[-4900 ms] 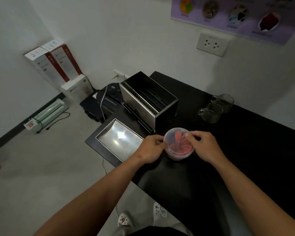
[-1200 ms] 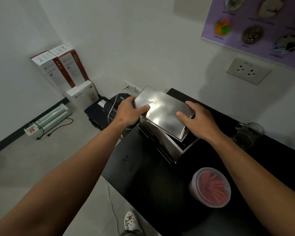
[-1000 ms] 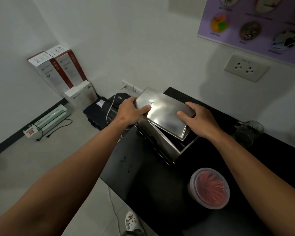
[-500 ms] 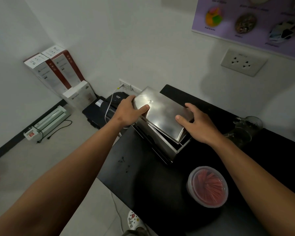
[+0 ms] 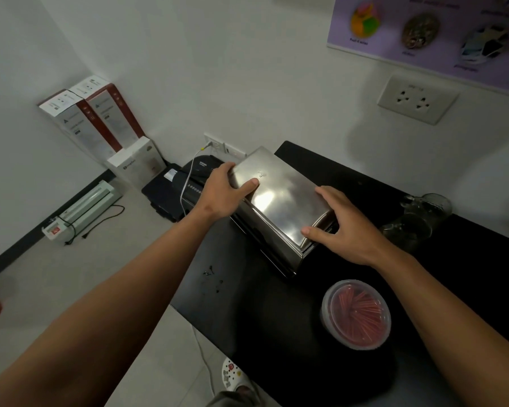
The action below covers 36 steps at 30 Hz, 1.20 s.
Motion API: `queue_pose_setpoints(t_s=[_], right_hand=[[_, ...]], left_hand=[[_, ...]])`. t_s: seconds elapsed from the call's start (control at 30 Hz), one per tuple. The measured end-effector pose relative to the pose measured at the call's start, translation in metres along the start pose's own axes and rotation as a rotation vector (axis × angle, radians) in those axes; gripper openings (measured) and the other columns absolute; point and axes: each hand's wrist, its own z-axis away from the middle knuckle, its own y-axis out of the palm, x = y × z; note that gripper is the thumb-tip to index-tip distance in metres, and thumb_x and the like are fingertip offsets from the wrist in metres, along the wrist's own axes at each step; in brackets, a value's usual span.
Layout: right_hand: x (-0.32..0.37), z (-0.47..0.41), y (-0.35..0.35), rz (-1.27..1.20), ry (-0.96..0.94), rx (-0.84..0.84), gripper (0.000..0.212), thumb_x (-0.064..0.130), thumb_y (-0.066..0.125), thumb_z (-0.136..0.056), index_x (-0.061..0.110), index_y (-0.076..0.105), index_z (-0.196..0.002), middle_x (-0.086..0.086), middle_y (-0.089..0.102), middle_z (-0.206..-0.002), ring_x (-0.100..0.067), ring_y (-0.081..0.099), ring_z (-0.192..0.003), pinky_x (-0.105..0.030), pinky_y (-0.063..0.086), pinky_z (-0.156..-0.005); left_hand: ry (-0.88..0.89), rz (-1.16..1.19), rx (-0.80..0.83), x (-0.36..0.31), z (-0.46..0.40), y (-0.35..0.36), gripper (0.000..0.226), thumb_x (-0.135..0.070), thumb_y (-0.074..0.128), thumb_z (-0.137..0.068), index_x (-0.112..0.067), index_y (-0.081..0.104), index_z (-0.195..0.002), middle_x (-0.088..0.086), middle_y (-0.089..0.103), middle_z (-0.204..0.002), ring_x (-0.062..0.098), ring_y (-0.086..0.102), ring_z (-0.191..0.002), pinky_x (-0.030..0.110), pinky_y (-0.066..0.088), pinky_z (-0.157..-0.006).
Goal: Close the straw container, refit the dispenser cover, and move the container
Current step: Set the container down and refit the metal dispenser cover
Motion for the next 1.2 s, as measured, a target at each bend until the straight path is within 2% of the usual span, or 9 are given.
queue_pose_setpoints(t_s=[0.1, 0.37, 0.5, 0.63, 0.73, 0.83, 0.97, 1.1, 1.2], right_hand=[[-0.002, 0.004, 0.001, -0.002, 0.0, -0.023, 0.102, 0.078, 0.064, -0.077, 0.036, 0.022, -0.161, 0.016, 0.02, -0.169, -0.002, 0.026, -0.149, -0.026, 0.029, -0.114], [-0.002, 0.007, 0.003, -0.008, -0.008, -0.038, 0.103, 0.081, 0.061, -0.076, 0.036, 0.022, -0.161, 0.016, 0.023, -0.167, 0.0, 0.027, -0.144, -0.026, 0.032, -0.111], [-0.002, 0.007, 0.003, -0.032, -0.011, -0.041, 0.107, 0.091, 0.057, -0.072, 0.039, 0.024, -0.159, 0.02, 0.023, -0.166, 0.004, 0.028, -0.142, -0.021, 0.03, -0.108], [-0.003, 0.007, 0.002, -0.044, -0.011, -0.042, 0.106, 0.091, 0.057, -0.071, 0.04, 0.024, -0.159, 0.022, 0.024, -0.165, 0.007, 0.028, -0.141, -0.019, 0.029, -0.106], [-0.002, 0.007, 0.003, -0.05, -0.008, -0.036, 0.101, 0.085, 0.062, -0.075, 0.041, 0.024, -0.158, 0.023, 0.025, -0.163, 0.005, 0.031, -0.139, -0.017, 0.031, -0.104], [-0.002, 0.007, 0.002, -0.056, 0.002, -0.035, 0.099, 0.08, 0.064, -0.076, 0.04, 0.025, -0.158, 0.022, 0.026, -0.163, 0.004, 0.031, -0.139, -0.018, 0.032, -0.103], [-0.002, 0.006, 0.002, -0.052, 0.014, -0.051, 0.101, 0.081, 0.065, -0.075, 0.039, 0.029, -0.159, 0.019, 0.026, -0.167, 0.003, 0.029, -0.144, -0.026, 0.032, -0.111], [-0.002, 0.007, 0.0, -0.072, 0.041, -0.051, 0.108, 0.093, 0.06, -0.067, 0.042, 0.03, -0.159, 0.015, 0.026, -0.168, -0.006, 0.03, -0.15, -0.032, 0.033, -0.115], [-0.003, 0.009, 0.001, -0.096, 0.049, -0.049, 0.107, 0.094, 0.058, -0.066, 0.047, 0.029, -0.158, 0.013, 0.028, -0.167, -0.01, 0.033, -0.15, -0.037, 0.036, -0.117]], left_hand=[[0.015, -0.016, 0.01, -0.001, 0.001, 0.003, 0.065, -0.046, 0.077, -0.092, -0.008, 0.057, -0.141, -0.022, 0.056, -0.095, -0.001, 0.059, -0.084, 0.018, 0.05, -0.077], [0.01, -0.018, 0.052, -0.006, 0.004, 0.001, 0.079, -0.049, 0.075, -0.092, -0.008, 0.046, -0.154, 0.012, 0.058, -0.143, 0.027, 0.059, -0.128, 0.036, 0.049, -0.106], [0.037, -0.033, 0.069, -0.009, 0.009, 0.002, 0.074, -0.047, 0.073, -0.094, -0.009, 0.045, -0.151, 0.015, 0.051, -0.152, 0.022, 0.052, -0.131, 0.044, 0.043, -0.119], [0.063, -0.073, 0.09, -0.005, 0.029, 0.014, 0.093, -0.055, 0.069, -0.093, -0.015, 0.023, -0.164, 0.017, 0.003, -0.176, 0.032, 0.001, -0.164, 0.047, 0.012, -0.128], [0.114, -0.051, 0.065, -0.001, 0.051, 0.028, 0.11, -0.062, 0.069, -0.089, -0.016, 0.007, -0.168, 0.015, -0.017, -0.176, 0.02, -0.025, -0.159, 0.039, 0.003, -0.123], [0.055, 0.067, 0.079, -0.001, 0.072, 0.043, 0.119, -0.06, 0.072, -0.09, -0.019, -0.007, -0.168, 0.007, -0.023, -0.176, 0.011, -0.019, -0.157, 0.034, 0.002, -0.124], [0.047, 0.282, 0.098, -0.004, 0.088, 0.058, 0.113, -0.051, 0.075, -0.09, -0.019, 0.0, -0.167, 0.006, 0.012, -0.177, 0.023, 0.01, -0.164, 0.05, 0.019, -0.132], [0.063, 0.298, 0.097, -0.005, 0.095, 0.061, 0.11, -0.049, 0.075, -0.091, -0.035, -0.006, -0.165, -0.014, 0.01, -0.173, 0.007, 0.009, -0.16, 0.036, 0.017, -0.129], [0.074, 0.307, 0.085, -0.005, 0.094, 0.06, 0.104, -0.047, 0.075, -0.091, -0.035, 0.002, -0.164, -0.006, 0.016, -0.175, 0.014, 0.012, -0.163, 0.045, 0.02, -0.132]])
